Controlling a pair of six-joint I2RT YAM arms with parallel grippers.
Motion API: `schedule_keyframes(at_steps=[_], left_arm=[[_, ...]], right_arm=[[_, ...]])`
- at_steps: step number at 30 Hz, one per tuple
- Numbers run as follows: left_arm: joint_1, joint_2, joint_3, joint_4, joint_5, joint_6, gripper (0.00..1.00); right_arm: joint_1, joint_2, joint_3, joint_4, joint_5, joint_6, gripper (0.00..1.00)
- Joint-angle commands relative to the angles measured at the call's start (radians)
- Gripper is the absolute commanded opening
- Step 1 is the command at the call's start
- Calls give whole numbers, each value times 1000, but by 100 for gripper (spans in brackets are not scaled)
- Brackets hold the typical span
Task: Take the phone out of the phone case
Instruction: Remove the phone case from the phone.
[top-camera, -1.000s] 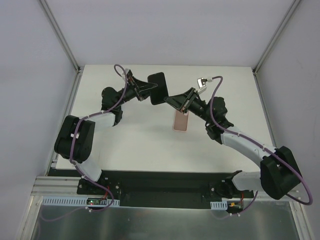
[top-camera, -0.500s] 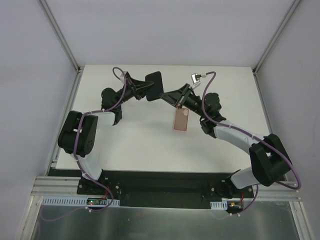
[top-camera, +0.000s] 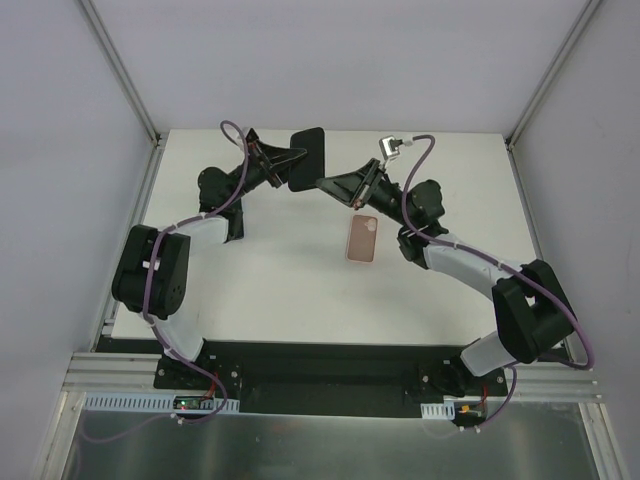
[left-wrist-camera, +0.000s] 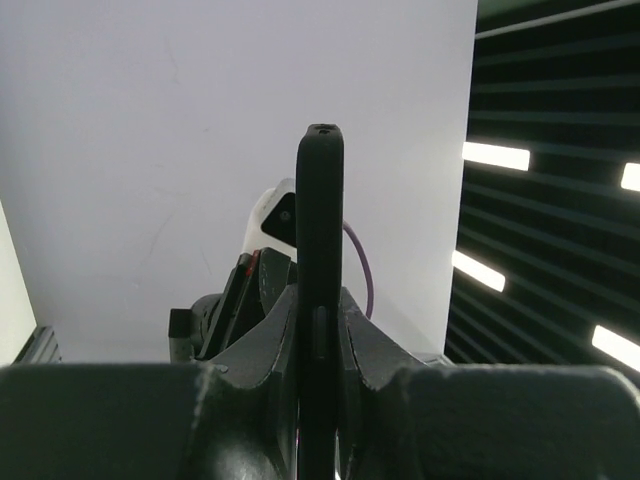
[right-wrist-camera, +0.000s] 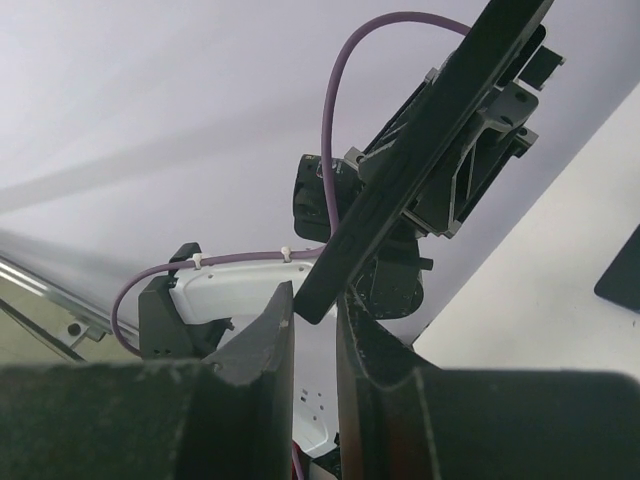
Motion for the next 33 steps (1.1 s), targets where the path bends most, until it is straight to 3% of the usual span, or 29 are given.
schedule_keyframes(at_steps=[1,9,17,28,33], left_arm=[[-32,-63,47,313,-63,-78,0],[-32,-110,61,313,-123,-129,0],[-31,-170,39,313,-155,-172,0],[-9,-205,1,312,-134,-144,0],[-9,-193,-14,312,-137,-144,0]], right_arm=[[15,-26,56,437,-128,16,1],[-16,-30,14,439,-191,-16,1],[-42,11,69,437,-349,-30,1],[-125,77,71,427,-323,129,4],[-126,53,23,413,-292,111,1]])
